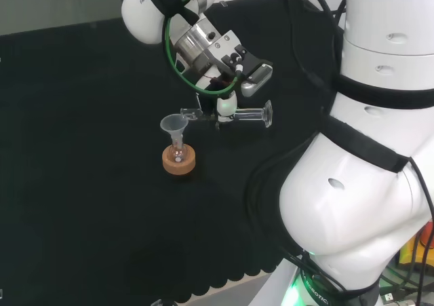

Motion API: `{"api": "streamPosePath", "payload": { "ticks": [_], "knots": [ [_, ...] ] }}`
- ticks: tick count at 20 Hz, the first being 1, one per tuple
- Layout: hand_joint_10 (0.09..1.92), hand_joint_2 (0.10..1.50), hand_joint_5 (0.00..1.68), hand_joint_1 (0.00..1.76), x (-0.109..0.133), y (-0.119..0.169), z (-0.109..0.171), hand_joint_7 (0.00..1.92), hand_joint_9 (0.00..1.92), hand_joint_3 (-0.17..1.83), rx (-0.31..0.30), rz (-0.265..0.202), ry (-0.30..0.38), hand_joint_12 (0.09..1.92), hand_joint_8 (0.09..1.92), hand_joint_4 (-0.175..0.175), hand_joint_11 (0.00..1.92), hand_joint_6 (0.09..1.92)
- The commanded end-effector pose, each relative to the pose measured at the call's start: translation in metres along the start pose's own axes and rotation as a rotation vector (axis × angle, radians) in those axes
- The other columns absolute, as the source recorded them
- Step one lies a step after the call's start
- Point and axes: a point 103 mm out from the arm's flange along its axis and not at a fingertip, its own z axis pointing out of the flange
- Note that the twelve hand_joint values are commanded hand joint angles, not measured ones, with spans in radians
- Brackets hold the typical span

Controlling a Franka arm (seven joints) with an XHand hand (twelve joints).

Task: Pour the water from the graduated cylinder into the round-bottom flask.

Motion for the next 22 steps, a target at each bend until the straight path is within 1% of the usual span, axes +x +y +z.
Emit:
{"api": "streamPosePath", "payload": {
  "ticks": [1, 8, 10, 13, 22],
  "knots": [
    [0.09, 1.14, 0.96, 1.14, 0.0011, -0.0013, -0.0023, 1.22, 1.46, -0.01, 0.006, 0.005, -0.007, 0.69, 0.39, -0.15, 1.35, 1.05],
    [0.09, 1.14, 0.96, 1.14, 0.0015, -0.0001, -0.0047, 1.22, 1.46, -0.01, 0.029, 0.017, -0.021, 0.69, 0.39, -0.149, 1.35, 1.05],
    [0.09, 1.14, 0.96, 1.14, -0.0001, -0.0005, -0.005, 1.22, 1.46, -0.01, 0.025, 0.005, -0.017, 0.69, 0.39, -0.149, 1.35, 1.05],
    [0.09, 1.14, 0.96, 1.14, 0.0009, 0.0, -0.0067, 1.22, 1.46, -0.01, 0.029, 0.011, -0.024, 0.69, 0.38, -0.149, 1.35, 1.05],
    [0.09, 1.14, 0.96, 1.14, -0.0007, 0.0003, -0.0097, 1.22, 1.46, -0.01, 0.067, 0.061, -0.051, 0.69, 0.38, -0.149, 1.35, 1.06]
  ]
}}
